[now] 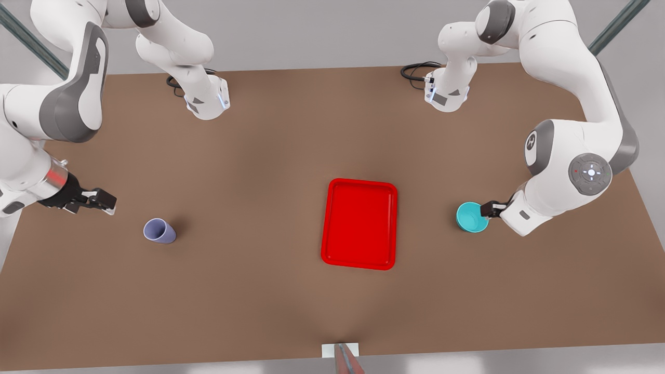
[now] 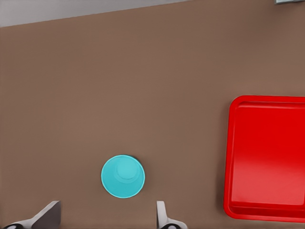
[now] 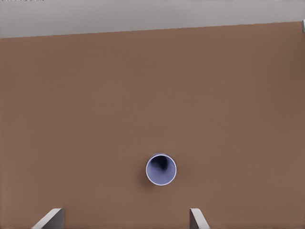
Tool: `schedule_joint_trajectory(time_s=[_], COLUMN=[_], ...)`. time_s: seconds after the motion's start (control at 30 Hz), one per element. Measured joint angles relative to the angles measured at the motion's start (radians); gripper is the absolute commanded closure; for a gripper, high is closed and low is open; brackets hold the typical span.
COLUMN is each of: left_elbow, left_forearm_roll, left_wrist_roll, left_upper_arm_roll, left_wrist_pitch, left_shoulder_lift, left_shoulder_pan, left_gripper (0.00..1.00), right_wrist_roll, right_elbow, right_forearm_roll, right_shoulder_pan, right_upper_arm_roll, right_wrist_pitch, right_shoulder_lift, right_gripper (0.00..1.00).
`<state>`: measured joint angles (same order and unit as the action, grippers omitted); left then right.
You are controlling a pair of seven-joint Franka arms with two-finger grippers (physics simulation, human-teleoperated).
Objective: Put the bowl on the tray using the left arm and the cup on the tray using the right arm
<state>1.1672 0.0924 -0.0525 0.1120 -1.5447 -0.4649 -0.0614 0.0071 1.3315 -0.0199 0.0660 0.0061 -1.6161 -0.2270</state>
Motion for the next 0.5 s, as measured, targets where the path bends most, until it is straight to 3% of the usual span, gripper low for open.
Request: schedule_joint_trajectory(time_s=[0.13, 0.23, 0.37, 0.5], left_elbow=[0.067, 0.268, 0.606, 0.697], left_forearm_roll=[-0.011, -0.111, -0.242, -0.36], left_wrist_roll=[0.034, 0.206, 0.364, 0.542], left_upper_arm_roll=[-0.035, -0.121, -0.146, -0.204], left_wrist_pitch=[-0.053, -0.236, -0.503, -0.612], left_shoulder_lift=[-0.05, -0.056, 0.02, -0.011], left_shoulder_pan=[0.027, 0.066, 0.064, 0.065], left_gripper=[0.0, 0.0, 0.0, 0.0], right_wrist_roll=[0.001, -0.007, -0.01, -0.068], right_elbow=[0.0, 0.001, 0.013, 0.046], right_forearm_roll=[0.0, -0.002, -0.003, 0.072], right_shoulder_pan=[0.0, -0.004, -0.006, -0.004], right_upper_arm_roll=[0.0, 0.0, 0.002, 0.006], right_wrist_pitch=[-0.001, 0.007, 0.096, 0.158], right_shoulder_lift=[0.0, 0.0, -0.026, -0.079], right_gripper=[0.0, 0.0, 0.0, 0.0])
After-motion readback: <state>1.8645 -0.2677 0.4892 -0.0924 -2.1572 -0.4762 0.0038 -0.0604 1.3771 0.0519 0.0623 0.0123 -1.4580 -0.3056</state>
